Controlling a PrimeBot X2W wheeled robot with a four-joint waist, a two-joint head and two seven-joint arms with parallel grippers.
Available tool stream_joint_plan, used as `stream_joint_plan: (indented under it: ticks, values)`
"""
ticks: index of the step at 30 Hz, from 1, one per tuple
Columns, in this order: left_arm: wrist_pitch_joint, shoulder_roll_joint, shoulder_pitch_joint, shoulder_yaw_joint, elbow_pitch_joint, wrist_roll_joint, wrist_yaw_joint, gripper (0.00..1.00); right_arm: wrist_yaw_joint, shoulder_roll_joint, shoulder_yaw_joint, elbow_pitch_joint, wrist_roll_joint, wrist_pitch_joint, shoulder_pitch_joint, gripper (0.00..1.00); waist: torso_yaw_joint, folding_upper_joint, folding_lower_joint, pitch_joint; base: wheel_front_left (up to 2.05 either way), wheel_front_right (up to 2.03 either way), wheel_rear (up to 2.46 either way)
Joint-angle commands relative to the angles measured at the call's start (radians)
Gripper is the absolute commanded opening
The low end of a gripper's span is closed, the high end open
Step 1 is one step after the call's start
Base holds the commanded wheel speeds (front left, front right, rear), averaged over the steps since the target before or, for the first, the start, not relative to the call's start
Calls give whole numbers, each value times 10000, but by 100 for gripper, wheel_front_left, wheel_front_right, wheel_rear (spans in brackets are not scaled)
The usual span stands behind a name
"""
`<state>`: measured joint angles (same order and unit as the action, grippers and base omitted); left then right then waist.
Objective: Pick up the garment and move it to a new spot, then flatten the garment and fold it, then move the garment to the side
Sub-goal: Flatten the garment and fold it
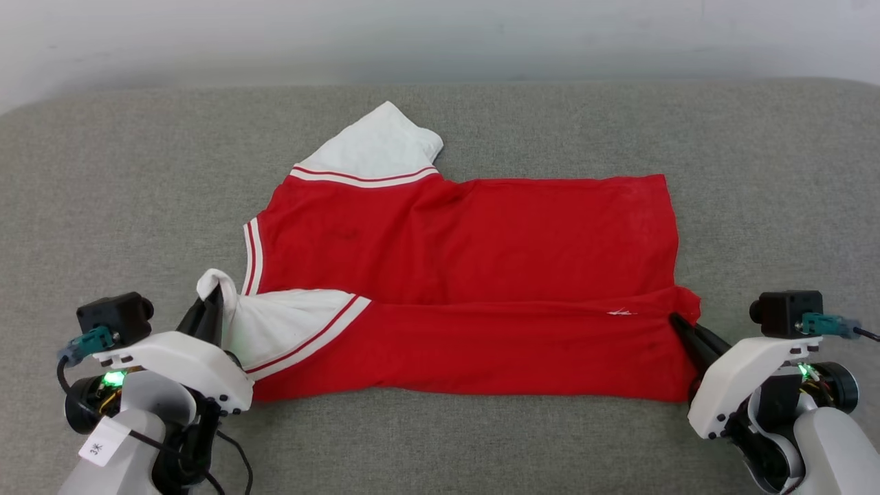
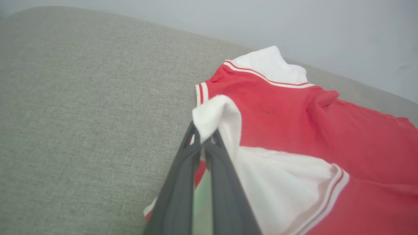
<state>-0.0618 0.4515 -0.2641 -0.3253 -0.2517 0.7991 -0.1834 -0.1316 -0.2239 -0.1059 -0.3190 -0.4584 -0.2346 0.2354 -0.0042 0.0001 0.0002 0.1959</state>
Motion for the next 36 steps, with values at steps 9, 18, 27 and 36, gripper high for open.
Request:
stream_joint_plan:
  ticks: [9,18,27,36]
  values:
    - [309,-419,-883,-448,-1643,124,600,0,17,-126,-726,-1321,-198,266,725,0,-5,-1,-2,486,0,0,0]
    - [513,-661,-1321,-668,-2766,256,935,100,17,-269,-1335,-1943,-373,873,901,100,8,-1,-2,362,0,0,0]
    - [93,-425,-1358,-233,-3170,451,791,100,15,-142,-728,-1206,84,3196,792,100,-69,-1,-2,-241,0,0,0]
    - [717,321,-1310,45,-2723,661,623,100,15,535,408,-60,1217,3650,91,100,-95,-1,-2,-691,0,0,0]
